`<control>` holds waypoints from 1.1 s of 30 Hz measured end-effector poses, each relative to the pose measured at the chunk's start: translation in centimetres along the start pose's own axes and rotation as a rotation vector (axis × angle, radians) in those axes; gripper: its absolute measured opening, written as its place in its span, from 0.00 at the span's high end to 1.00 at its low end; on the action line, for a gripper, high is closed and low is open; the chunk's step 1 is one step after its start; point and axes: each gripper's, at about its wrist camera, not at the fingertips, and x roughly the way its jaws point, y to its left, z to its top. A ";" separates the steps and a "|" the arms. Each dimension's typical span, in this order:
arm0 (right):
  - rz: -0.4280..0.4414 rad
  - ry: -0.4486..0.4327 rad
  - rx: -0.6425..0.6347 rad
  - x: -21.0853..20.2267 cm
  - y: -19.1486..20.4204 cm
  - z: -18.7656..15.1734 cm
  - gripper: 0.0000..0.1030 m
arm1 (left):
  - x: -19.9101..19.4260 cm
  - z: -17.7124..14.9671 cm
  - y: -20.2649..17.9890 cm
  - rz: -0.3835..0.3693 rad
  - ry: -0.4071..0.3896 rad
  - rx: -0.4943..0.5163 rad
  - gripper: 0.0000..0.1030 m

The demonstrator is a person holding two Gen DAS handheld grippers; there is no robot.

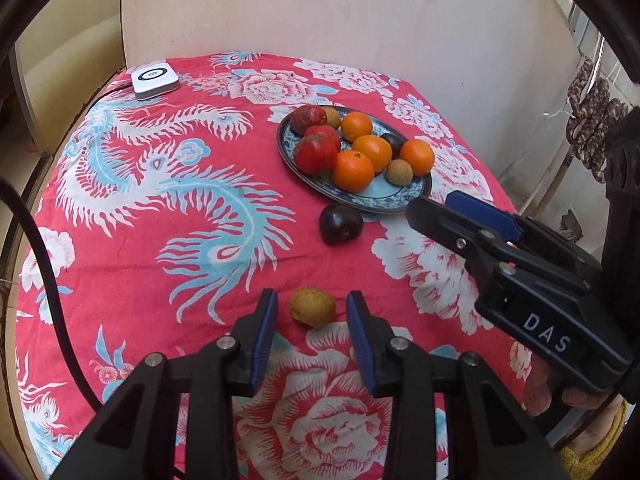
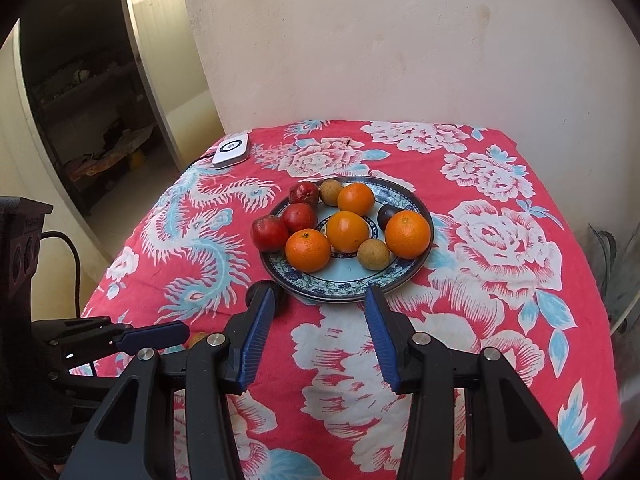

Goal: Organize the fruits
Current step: 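Move the left tool onto a small yellow-brown fruit while the right tool approaches a dark plum, then close the left tool on the yellow-brown fruit while the right tool closes on the plum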

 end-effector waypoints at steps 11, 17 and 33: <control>0.014 0.017 -0.004 0.6 0.5 -0.4 0.53 | -0.4 0.3 1.2 -0.003 -0.021 -0.043 0.74; 0.037 0.049 0.005 1.6 1.3 -0.9 0.53 | -1.0 0.8 2.6 0.018 -0.044 -0.097 0.74; 0.035 0.114 -0.040 4.9 3.5 -0.7 0.60 | -1.6 1.0 4.0 0.044 -0.072 -0.127 0.74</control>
